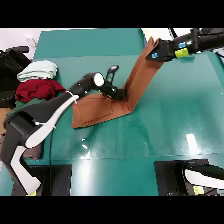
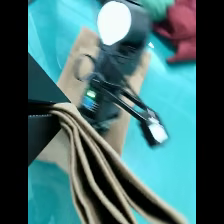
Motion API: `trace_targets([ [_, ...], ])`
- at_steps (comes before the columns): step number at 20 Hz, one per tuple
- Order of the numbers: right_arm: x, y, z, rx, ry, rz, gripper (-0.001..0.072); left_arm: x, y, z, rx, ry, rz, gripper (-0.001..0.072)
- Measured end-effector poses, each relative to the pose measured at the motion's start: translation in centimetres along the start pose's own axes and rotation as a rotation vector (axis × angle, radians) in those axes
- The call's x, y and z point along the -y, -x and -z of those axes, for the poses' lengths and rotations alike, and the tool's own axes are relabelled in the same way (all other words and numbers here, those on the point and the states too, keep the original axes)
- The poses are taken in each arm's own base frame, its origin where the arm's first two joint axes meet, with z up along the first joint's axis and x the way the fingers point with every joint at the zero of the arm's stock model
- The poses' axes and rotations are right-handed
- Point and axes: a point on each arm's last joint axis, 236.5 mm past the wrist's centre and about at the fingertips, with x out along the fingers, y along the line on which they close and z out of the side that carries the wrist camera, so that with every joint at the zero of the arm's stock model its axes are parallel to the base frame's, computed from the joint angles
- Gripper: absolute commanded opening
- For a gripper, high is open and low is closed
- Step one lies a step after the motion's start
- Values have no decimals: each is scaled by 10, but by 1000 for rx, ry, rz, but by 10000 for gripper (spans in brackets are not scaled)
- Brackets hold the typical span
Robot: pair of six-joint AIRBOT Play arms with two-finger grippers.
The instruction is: Fold the shirts.
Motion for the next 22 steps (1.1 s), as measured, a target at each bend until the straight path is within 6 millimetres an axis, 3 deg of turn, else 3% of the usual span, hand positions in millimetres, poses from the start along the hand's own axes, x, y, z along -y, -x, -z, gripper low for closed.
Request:
trace_targets([
  [3,-45,-26,7,-42,25,-116,13,-28,63,-35,75,-13,-62,22],
  [6,-110,-74,23,-100,78,-275,28,-63,162,-73,220,-27,-165,22],
  [7,-131,-94,30,-116,95,-325,196,-73,197,-82,273,-29,-203,22],
  [8,-155,-115,39,-130,110,-377,303,-83,236,-90,333,-28,-243,22],
  [9,-177,-136,50,-143,121,-418,304,-92,268,-93,379,-27,-279,22],
  [11,-199,-166,66,-163,127,-456,305,-99,324,-94,465,-28,-338,22],
  [13,-202,-180,73,-174,132,-458,304,-100,361,-91,522,-36,-377,21],
  [15,-182,-183,78,-192,145,-413,304,-95,377,-89,549,-49,-394,21],
  [18,-114,-174,86,-229,111,-263,306,-82,377,-86,553,-80,-387,22],
  [19,-80,-170,91,-242,80,-193,355,-76,373,-86,552,-93,-381,22],
  [20,-46,-165,97,-254,44,-125,490,-70,368,-86,547,-108,-373,22],
  [21,-10,-160,105,-267,-5,-64,555,-63,363,-86,544,-122,-362,22],
  [22,20,-156,113,-281,-59,-21,558,-57,355,-86,534,-136,-353,22],
])
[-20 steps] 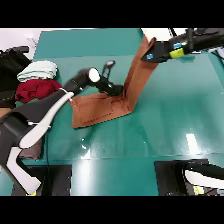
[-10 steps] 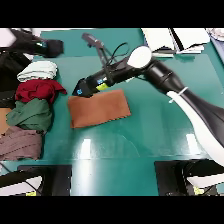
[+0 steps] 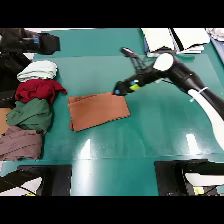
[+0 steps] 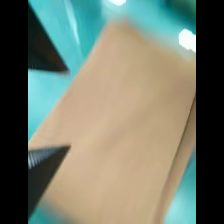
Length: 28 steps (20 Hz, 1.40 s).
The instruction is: Fold the shirts.
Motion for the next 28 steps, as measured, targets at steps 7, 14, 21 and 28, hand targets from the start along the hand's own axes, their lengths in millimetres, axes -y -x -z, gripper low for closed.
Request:
trace_targets([
  [7,96,-41,46,-99,-389,-48,552,35,-26,14,-35,-65,58,22],
  [14,47,-122,34,-199,-331,-157,14,42,-31,16,-43,-68,73,21],
  [21,50,-82,-33,-34,-127,-33,13,59,-29,20,-57,-34,127,21],
  [28,222,149,-42,254,-323,396,13,104,-26,28,-56,-83,207,21],
])
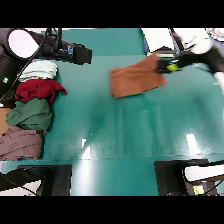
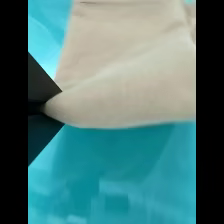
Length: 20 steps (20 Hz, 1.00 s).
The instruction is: Fold the shirts.
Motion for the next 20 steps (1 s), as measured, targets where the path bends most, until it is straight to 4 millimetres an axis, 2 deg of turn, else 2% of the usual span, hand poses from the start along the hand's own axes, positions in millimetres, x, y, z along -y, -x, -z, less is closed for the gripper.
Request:
trace_targets([
  [2,80,47,2,69,-140,130,13,9,-1,-1,7,-11,15,21],
  [4,152,91,21,131,-296,250,13,13,-1,-2,13,-14,23,21],
  [6,209,128,53,174,-440,345,13,15,-1,-2,17,-17,26,21],
  [8,246,151,91,190,-563,411,12,17,-1,-3,21,-20,29,21],
  [10,269,163,126,190,-656,453,13,17,-1,-4,23,-20,30,22],
  [12,281,167,151,188,-721,474,20,17,-1,-4,23,-21,30,21],
  [13,285,169,161,185,-745,482,153,17,-1,-4,24,-22,30,22],
  [14,289,171,168,185,-767,491,414,18,-1,-4,24,-23,31,22],
  [15,292,173,175,186,-783,497,602,18,-1,-4,23,-23,31,22],
  [16,296,176,180,186,-798,504,636,18,-1,-3,22,-23,31,22],
  [20,306,201,193,146,-754,566,634,18,-1,-3,20,-23,32,22],
])
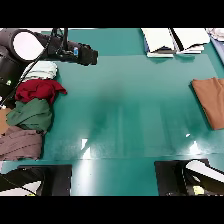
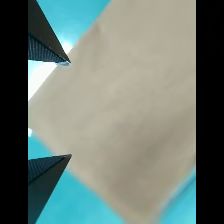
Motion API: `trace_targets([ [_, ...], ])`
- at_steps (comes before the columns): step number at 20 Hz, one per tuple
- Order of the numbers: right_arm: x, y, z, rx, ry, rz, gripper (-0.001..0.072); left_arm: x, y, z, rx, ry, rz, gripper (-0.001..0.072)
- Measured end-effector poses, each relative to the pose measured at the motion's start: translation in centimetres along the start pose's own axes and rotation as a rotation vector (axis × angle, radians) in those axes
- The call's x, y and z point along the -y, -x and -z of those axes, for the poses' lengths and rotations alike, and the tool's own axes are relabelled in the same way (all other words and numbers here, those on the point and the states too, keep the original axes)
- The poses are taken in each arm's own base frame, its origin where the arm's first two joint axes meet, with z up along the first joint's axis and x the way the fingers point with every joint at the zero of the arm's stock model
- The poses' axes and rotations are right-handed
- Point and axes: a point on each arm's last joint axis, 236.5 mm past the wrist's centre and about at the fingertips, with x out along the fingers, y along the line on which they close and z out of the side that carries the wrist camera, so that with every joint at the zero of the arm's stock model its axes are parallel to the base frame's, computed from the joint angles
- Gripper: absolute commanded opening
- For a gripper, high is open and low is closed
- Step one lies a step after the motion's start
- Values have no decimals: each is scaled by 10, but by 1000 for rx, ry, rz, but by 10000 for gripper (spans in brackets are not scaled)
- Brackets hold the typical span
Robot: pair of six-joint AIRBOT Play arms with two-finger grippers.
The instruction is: Fold the shirts.
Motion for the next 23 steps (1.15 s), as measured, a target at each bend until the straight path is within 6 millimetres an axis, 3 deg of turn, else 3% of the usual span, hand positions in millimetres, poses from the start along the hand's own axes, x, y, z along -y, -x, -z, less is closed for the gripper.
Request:
trace_targets([
  [2,2,12,-9,16,22,8,631,0,0,0,0,1,0,22],
  [4,-16,23,-20,45,32,-42,624,0,0,0,0,1,1,23],
  [5,-36,28,-24,56,45,-91,610,0,0,0,1,1,1,22],
  [7,-84,39,-25,68,107,-190,499,0,0,-1,4,1,1,22],
  [9,-148,52,-12,69,212,-303,500,1,0,-2,7,2,2,22],
  [12,-244,77,28,67,415,-457,487,1,0,-2,10,2,2,22],
  [15,-324,104,89,55,623,-599,171,1,0,-3,11,2,3,22],
  [16,-343,114,111,44,691,-642,11,1,0,-3,12,2,3,22],
  [20,-390,144,187,14,920,-767,13,1,0,-3,12,2,2,22],
  [23,-402,156,218,-1,1001,-814,14,1,0,-3,12,2,2,22],
])
